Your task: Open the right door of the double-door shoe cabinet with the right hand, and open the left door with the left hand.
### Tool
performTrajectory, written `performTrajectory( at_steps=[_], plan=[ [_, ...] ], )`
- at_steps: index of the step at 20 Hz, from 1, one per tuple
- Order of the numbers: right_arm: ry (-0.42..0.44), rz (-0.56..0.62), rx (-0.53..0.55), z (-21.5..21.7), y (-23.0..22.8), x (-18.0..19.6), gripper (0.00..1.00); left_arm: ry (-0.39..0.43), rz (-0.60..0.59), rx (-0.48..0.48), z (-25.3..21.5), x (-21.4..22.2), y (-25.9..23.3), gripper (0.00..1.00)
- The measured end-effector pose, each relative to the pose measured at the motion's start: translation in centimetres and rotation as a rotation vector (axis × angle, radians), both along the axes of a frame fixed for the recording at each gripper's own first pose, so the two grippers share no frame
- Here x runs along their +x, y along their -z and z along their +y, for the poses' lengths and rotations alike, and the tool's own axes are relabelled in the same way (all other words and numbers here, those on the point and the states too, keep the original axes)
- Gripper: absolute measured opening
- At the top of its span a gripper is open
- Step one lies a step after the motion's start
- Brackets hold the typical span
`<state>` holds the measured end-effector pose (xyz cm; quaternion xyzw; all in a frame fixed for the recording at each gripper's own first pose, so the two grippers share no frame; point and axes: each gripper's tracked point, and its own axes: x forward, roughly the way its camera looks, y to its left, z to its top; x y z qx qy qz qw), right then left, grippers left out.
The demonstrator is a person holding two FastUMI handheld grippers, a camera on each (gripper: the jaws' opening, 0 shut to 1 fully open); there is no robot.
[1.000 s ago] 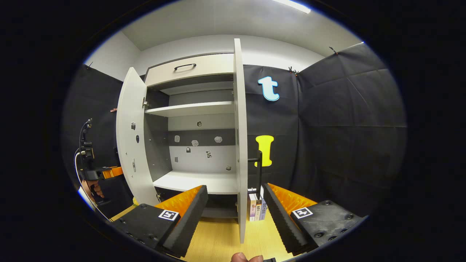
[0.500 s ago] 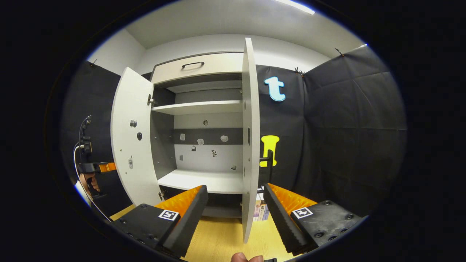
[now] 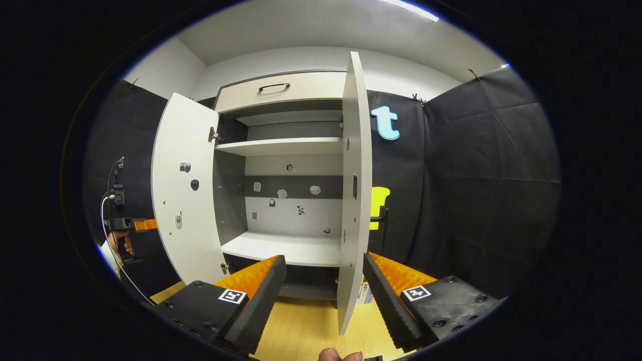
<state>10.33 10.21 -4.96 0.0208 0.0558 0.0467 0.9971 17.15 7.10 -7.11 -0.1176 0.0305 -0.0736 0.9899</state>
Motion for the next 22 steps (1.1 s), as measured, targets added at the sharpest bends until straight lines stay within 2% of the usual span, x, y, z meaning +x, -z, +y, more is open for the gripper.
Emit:
performTrajectory(
  at_steps=[10, 18, 19, 22],
  plan=[
    [0.01, 0.002, 0.0, -0.2, 0.1, 0.0, 0.97, -0.007, 0.002, 0.099, 0.7, -0.7, -0.2, 0.11],
    [0.02, 0.002, 0.011, -0.2, 0.1, 0.0, 0.97, -0.105, -0.013, 0.108, 1.2, -5.1, -2.3, 0.17],
    [0.021, 0.003, 0.014, -0.2, 0.1, 0.0, 0.97, -0.12, -0.019, 0.103, 1.0, -5.8, -2.7, 0.21],
    [0.015, 0.006, 0.023, -0.1, 0.1, -0.1, 0.97, -0.156, -0.051, 0.107, 0.5, -7.8, -4.1, 0.47]
  ],
)
